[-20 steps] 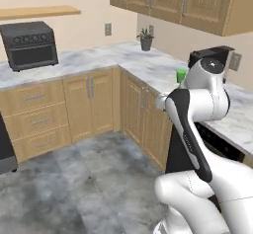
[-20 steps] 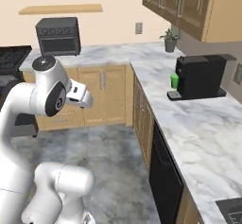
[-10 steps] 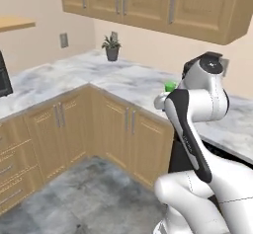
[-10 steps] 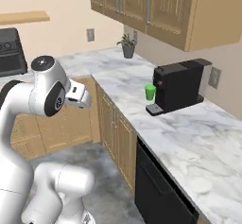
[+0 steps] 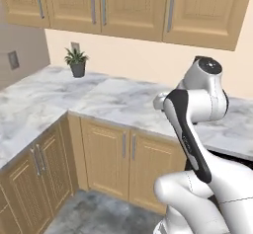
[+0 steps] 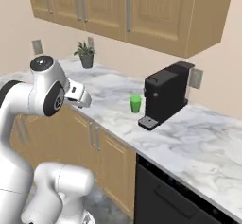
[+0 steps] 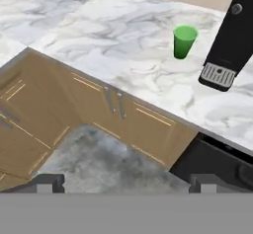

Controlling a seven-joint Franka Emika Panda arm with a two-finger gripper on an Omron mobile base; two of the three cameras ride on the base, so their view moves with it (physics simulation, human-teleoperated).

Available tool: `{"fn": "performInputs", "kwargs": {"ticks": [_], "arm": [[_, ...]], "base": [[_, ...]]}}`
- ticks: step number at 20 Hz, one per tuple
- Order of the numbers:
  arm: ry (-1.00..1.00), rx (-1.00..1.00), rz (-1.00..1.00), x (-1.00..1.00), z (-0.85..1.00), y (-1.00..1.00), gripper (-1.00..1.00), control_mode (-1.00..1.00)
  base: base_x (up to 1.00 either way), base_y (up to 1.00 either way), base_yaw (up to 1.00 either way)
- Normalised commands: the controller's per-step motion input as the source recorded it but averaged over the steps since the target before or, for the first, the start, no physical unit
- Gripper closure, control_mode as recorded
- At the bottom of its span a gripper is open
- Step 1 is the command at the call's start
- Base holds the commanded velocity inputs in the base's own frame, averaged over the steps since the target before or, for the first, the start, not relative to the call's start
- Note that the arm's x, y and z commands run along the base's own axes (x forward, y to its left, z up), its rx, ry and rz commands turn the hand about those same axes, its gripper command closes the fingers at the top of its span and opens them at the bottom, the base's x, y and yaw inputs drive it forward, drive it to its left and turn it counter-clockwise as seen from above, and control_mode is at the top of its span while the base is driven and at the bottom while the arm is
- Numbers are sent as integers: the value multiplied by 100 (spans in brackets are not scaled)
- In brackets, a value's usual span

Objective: Place the pitcher and cup on the dining counter for serving.

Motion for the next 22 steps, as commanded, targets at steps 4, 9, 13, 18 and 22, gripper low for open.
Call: {"fn": "performInputs", "kwargs": {"ticks": [4, 9, 13, 18, 22], "arm": [[0, 0, 0, 0, 0, 0, -100, 100], [0, 0, 0, 0, 0, 0, -100, 100], [0, 0, 0, 0, 0, 0, -100, 100], [0, 0, 0, 0, 0, 0, -100, 100], [0, 0, 0, 0, 0, 0, -100, 100]], "base": [[75, 73, -71], [63, 61, -71], [73, 18, -52], [56, 2, -20], [27, 1, -2]]}}
